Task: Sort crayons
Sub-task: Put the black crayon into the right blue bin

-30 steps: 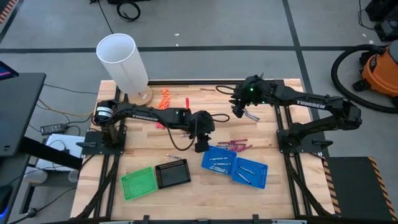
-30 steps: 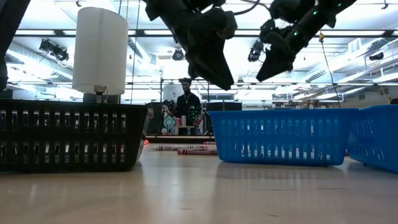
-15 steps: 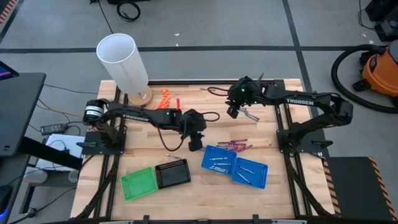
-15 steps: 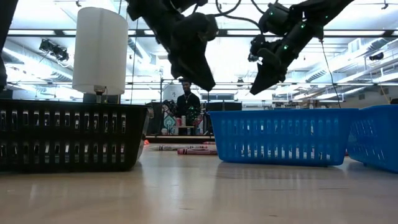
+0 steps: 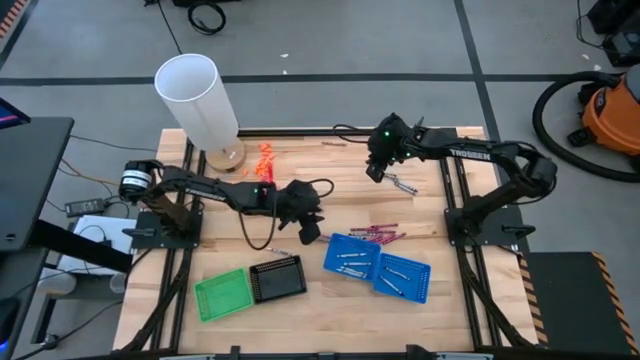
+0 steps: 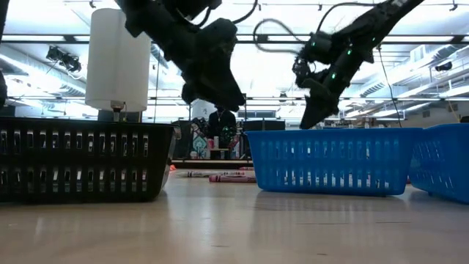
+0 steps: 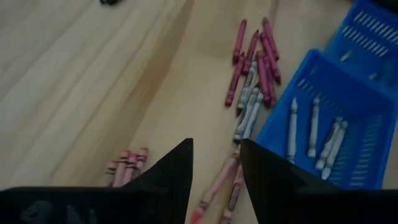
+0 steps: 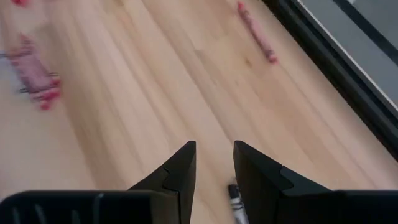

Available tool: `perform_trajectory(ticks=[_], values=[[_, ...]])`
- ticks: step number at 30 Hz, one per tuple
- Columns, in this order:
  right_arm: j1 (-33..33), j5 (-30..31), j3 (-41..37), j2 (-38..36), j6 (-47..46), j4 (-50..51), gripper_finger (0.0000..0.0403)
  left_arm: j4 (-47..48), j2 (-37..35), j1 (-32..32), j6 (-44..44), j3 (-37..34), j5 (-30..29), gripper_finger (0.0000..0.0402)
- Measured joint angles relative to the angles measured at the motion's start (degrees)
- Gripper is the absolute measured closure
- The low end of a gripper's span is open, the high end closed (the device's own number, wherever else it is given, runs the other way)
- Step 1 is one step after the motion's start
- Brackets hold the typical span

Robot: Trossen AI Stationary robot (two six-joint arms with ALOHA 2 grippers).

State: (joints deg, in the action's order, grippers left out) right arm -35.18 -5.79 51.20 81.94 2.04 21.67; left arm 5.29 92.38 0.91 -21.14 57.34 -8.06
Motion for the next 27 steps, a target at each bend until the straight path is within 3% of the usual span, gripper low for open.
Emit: perform_trajectory(ticks=[6, 14, 23, 27], values=[[-1.4, -1.1, 0.0, 5.8, 1.1, 1.3, 0.0287, -5.8, -1.5, 0.4, -7.5, -4.9, -2.0, 0.0259], [-3.3, 4.2, 0.6, 9.1, 5.6, 5.1, 0.0287, -6.4, -2.1, 0.6, -9.3, -5.6, -4.0, 0.0259], [-7.8, -3.2, 0.6, 11.9, 15.1, 5.3, 0.0287, -6.8, -2.1, 0.6, -9.5, -5.6, -4.1, 0.0259], [-8.5, -3.3, 0.6, 12.7, 16.7, 5.6, 0.0287, -6.8, -2.1, 0.7, -10.2, -5.6, -4.1, 0.0259]])
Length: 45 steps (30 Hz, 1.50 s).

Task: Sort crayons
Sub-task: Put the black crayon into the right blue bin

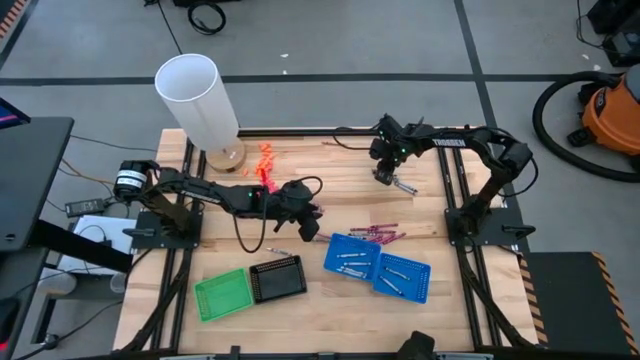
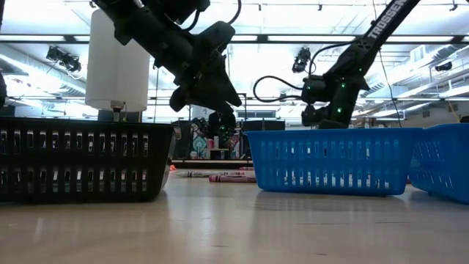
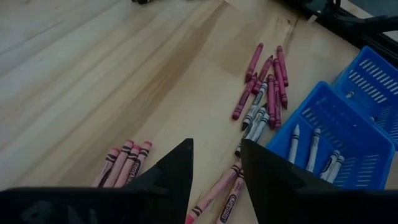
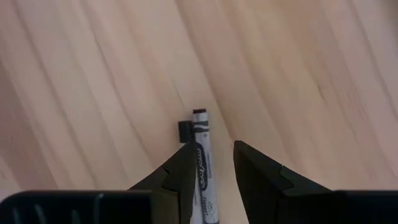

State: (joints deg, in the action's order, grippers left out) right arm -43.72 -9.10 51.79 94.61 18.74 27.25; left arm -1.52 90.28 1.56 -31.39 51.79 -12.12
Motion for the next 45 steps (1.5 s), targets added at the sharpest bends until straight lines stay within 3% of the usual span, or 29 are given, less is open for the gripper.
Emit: perform_trajectory(ticks=[25, 36, 45], values=[[-0.4, -1.5, -5.2, -0.4, 1.9, -3.7, 0.0287, 0.0, 0.1, 0.2, -0.8, 0.0, -0.9, 0.0259], [0.9, -7.0, -5.3, -0.3, 0.9, -3.4, 0.0286, 0.0, 0.1, 0.3, -1.1, 0.0, -0.9, 0.0259], [2.2, -1.2, -5.3, -0.3, 3.3, -3.2, 0.0315, 0.0, 0.1, 0.3, -1.1, 0.0, -0.9, 0.0259]])
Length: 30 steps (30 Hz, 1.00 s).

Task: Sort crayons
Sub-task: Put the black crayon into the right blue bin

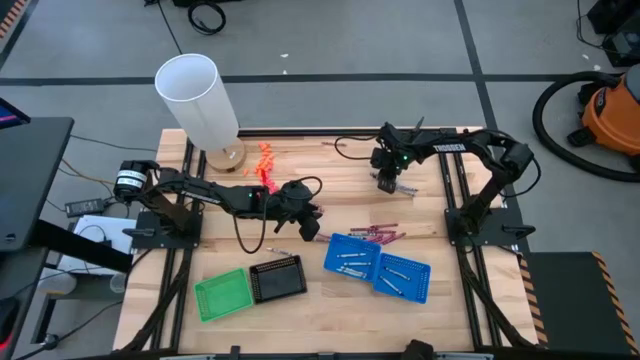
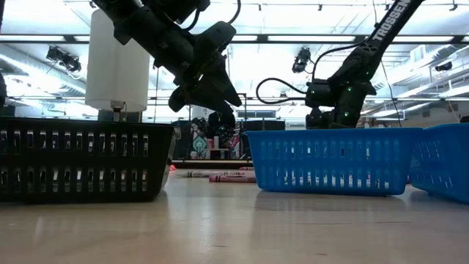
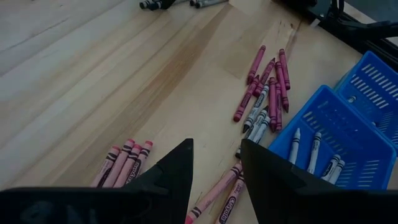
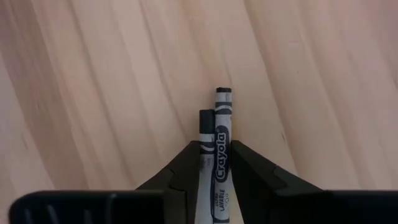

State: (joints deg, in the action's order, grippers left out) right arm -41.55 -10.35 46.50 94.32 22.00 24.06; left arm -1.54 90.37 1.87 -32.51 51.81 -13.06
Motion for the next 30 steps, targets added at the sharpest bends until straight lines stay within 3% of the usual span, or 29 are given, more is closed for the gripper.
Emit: perform_trajectory(ticks=[5, 30], values=[[0.7, 0.7, 0.0, 0.0, 0.9, 0.1, 0.0337, 0.0, 0.0, 0.0, -0.4, 0.0, 0.0, 0.0259], [2.2, 1.9, 10.5, 0.3, -1.5, 11.6, 0.034, 0.0, 0.0, 0.0, 0.3, 0.0, 0.0, 0.0259]])
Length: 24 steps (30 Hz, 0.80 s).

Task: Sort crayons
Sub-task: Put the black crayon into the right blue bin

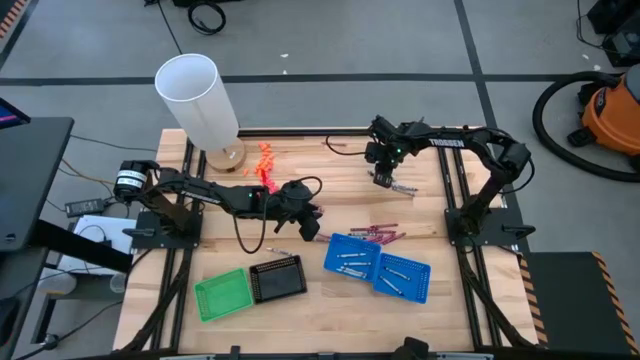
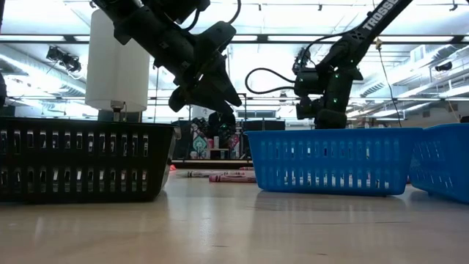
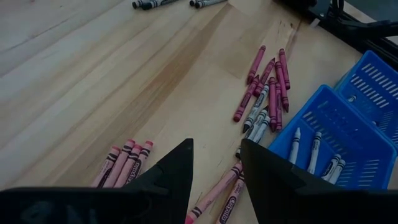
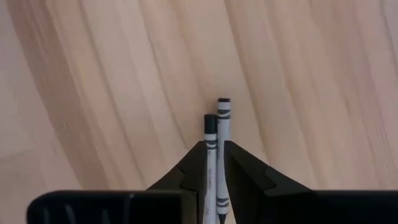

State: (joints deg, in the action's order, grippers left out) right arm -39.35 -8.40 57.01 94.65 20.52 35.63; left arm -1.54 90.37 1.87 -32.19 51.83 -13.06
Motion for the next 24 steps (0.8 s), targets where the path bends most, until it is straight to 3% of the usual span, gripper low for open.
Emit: perform_trajectory(ticks=[14, 19, 24], values=[[-2.1, -0.4, -7.0, 0.0, 0.2, -8.1, 0.0277, -0.5, 0.0, 0.3, -0.3, 0.0, 0.0, 0.0259], [-2.2, 0.5, -8.9, -0.1, 0.1, -10.3, 0.0273, -0.5, 0.0, 0.8, -0.8, 0.0, 0.0, 0.0259], [-2.1, -3.4, -8.9, -0.3, -0.9, -9.8, 0.0273, -0.4, 0.0, 1.0, -0.8, 0.0, 0.0, 0.0259]])
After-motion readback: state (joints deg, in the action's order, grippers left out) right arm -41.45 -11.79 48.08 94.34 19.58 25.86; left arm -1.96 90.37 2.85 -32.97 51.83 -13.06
